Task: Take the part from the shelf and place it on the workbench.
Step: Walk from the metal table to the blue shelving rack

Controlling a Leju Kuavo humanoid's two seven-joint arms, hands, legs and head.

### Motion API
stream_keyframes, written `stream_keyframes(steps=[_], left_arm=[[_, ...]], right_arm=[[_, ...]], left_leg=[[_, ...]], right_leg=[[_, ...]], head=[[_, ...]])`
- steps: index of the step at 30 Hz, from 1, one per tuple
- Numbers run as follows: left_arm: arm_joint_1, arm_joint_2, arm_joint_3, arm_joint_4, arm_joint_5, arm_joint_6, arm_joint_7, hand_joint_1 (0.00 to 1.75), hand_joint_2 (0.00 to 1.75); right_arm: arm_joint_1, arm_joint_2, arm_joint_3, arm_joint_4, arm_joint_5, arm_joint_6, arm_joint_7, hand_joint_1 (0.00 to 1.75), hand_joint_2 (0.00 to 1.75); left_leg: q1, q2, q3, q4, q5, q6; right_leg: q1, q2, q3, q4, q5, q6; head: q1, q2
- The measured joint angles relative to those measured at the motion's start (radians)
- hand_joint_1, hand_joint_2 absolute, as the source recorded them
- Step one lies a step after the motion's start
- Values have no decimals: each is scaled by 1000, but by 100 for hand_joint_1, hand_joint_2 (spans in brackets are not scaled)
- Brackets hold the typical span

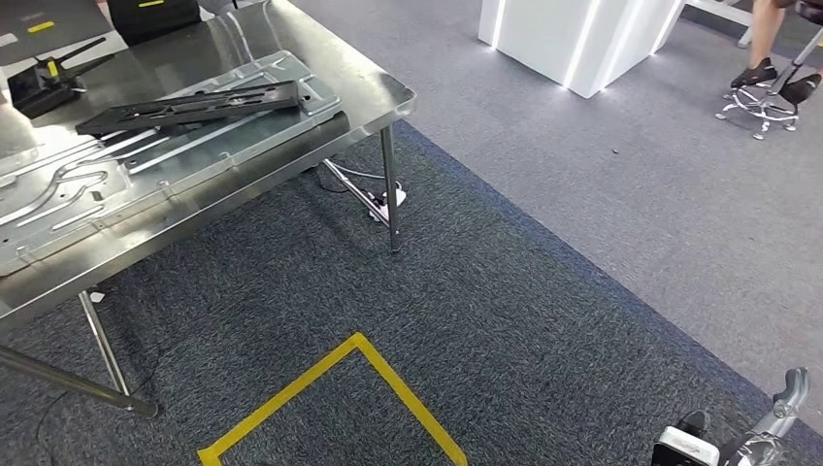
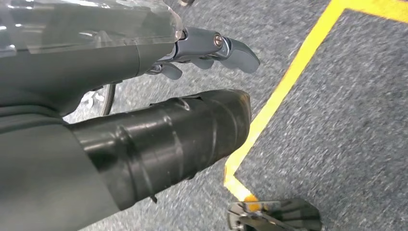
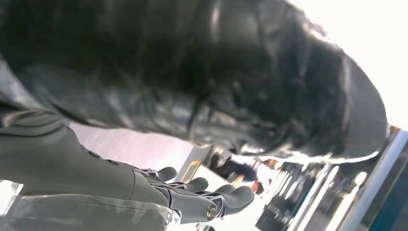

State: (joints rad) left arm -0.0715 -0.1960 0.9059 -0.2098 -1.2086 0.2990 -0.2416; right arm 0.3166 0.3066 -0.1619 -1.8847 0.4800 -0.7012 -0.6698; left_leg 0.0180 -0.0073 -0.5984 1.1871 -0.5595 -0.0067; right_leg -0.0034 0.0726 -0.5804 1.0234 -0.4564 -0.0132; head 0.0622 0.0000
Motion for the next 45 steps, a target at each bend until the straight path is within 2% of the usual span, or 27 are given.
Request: stream_keyframes(steps=[1,3,4,6,8,10,12,13,14,15,17,19,21,22,24,26,27,28,29,31,33,35,36,39,41,43,45], left_arm=[[0,0,1,0,0,0,0,0,0],[-1,1,5,0,1,0,1,0,0],[-2,1,7,0,1,1,2,0,0],[-4,1,10,0,1,1,2,0,0],[-5,1,12,0,2,1,2,0,0],[-4,0,13,0,2,0,2,0,0],[-1,1,14,0,2,0,3,0,0],[0,1,15,0,2,0,3,0,0],[-1,1,15,0,3,0,3,0,0],[-1,1,15,0,3,0,3,0,0],[-3,0,15,0,4,0,3,0,0],[-4,0,16,0,4,1,3,0,0],[-5,-1,16,0,4,1,3,0,0],[-6,-2,17,0,4,2,2,0,0],[-6,-3,17,0,5,3,0,0,0],[-3,-4,18,0,8,4,-2,0,0],[-1,-5,18,0,9,3,-3,0,0],[2,-5,19,0,10,3,-5,0,0],[3,-6,20,0,11,3,-6,0,0],[4,-6,22,0,12,2,-9,0,0],[4,-5,24,0,13,0,-13,0,0],[2,-5,27,0,14,-1,-15,0,0],[1,-5,27,0,14,-1,-16,0,0],[0,-5,27,0,14,-2,-16,0,0],[-1,-5,29,0,14,-3,-17,0,0],[-1,-5,32,0,14,-8,-20,0,0],[2,-6,36,0,13,-12,-21,0,0]], right_arm=[[2,1,-6,1,-2,0,0,0,0],[4,1,-15,3,-5,0,2,0,0],[5,2,-18,4,-5,0,2,0,0],[11,2,-26,5,-7,0,3,0,0],[15,2,-33,5,-8,0,3,0,0],[15,2,-37,7,-9,0,3,0,0],[15,2,-39,11,-10,0,3,0,0],[16,2,-40,13,-11,0,4,0,0],[16,2,-41,16,-12,0,7,0,0],[16,2,-42,19,-14,0,10,0,0],[16,2,-44,24,-26,0,16,0,0],[16,2,-47,27,-46,1,18,0,0],[19,2,-51,29,-63,1,18,0,0],[22,2,-54,29,-68,1,16,0,0],[28,2,-59,29,-74,2,14,0,0],[31,2,-61,29,-77,7,13,0,0],[32,3,-62,29,-79,10,11,0,0],[34,4,-63,29,-80,13,8,0,0],[36,4,-64,29,-81,14,5,0,0],[39,6,-66,29,-83,15,-1,0,0],[40,10,-67,29,-87,15,-4,0,0],[41,15,-67,29,-91,16,-5,0,0],[42,17,-67,29,-91,17,-6,0,0],[43,18,-67,29,-92,17,-6,0,0],[46,19,-69,29,-93,17,-7,0,0],[49,22,-71,27,-98,18,-12,0,0],[50,24,-73,26,-105,19,-17,0,0]], left_leg=[[0,-23,25,-63,30,4],[0,-61,57,-148,56,10],[-2,-64,60,-156,52,12],[-4,-45,65,-164,57,20],[0,-21,72,-177,65,32],[-1,6,74,-184,68,40],[-4,35,73,-183,66,42],[-5,49,74,-183,64,42],[-5,62,75,-182,62,40],[-5,74,78,-182,59,38],[-7,94,88,-183,53,31],[-8,109,96,-184,47,20],[-8,125,103,-186,44,9],[-7,121,105,-183,39,4],[-3,74,92,-144,8,-5],[0,24,35,-22,-55,-8],[0,17,0,46,-81,-8],[0,15,-28,95,-91,-8],[0,15,-40,107,-79,-8],[0,4,-11,20,-5,-3],[1,-40,35,-106,53,4],[-1,-68,52,-157,60,9],[-1,-66,53,-161,60,9],[-3,-64,52,-160,60,10],[-5,-55,56,-162,61,15],[-6,-17,62,-174,70,33],[-6,30,66,-184,75,45]], right_leg=[[1,12,-1,4,-2,2],[0,35,-8,11,-3,11],[-2,45,-12,12,-1,17],[-7,59,-17,10,3,31],[-5,25,-30,36,-15,39],[-3,-37,-82,142,-75,45],[-7,-62,-143,266,-126,51],[-9,-66,-153,287,-126,53],[-11,-69,-142,270,-107,54],[-12,-76,-111,213,-74,53],[-8,-114,-32,69,-18,47],[1,-140,3,2,-4,36],[7,-127,2,-1,-3,25],[5,-117,3,-5,-2,20],[-1,-96,7,-14,3,7],[-2,-74,7,-17,6,-1],[-1,-61,7,-16,6,-3],[0,-45,7,-15,6,-4],[1,-31,7,-14,6,-4],[1,-1,8,-7,3,-2],[1,25,3,3,-1,4],[-1,41,-4,9,-3,14],[-3,46,-7,10,-3,17],[-4,48,-8,9,-2,19],[-6,58,-10,7,1,27],[-6,7,-55,100,-52,43],[-8,-59,-126,249,-122,54]], head=[[0,0],[0,0],[0,0],[0,0],[2,0],[4,0],[5,0],[5,0],[5,0],[5,0],[5,0],[6,0],[6,0],[6,0],[6,0],[6,0],[6,0],[6,0],[6,0],[6,0],[6,0],[6,0],[6,0],[6,0],[6,0],[8,0],[10,0]])
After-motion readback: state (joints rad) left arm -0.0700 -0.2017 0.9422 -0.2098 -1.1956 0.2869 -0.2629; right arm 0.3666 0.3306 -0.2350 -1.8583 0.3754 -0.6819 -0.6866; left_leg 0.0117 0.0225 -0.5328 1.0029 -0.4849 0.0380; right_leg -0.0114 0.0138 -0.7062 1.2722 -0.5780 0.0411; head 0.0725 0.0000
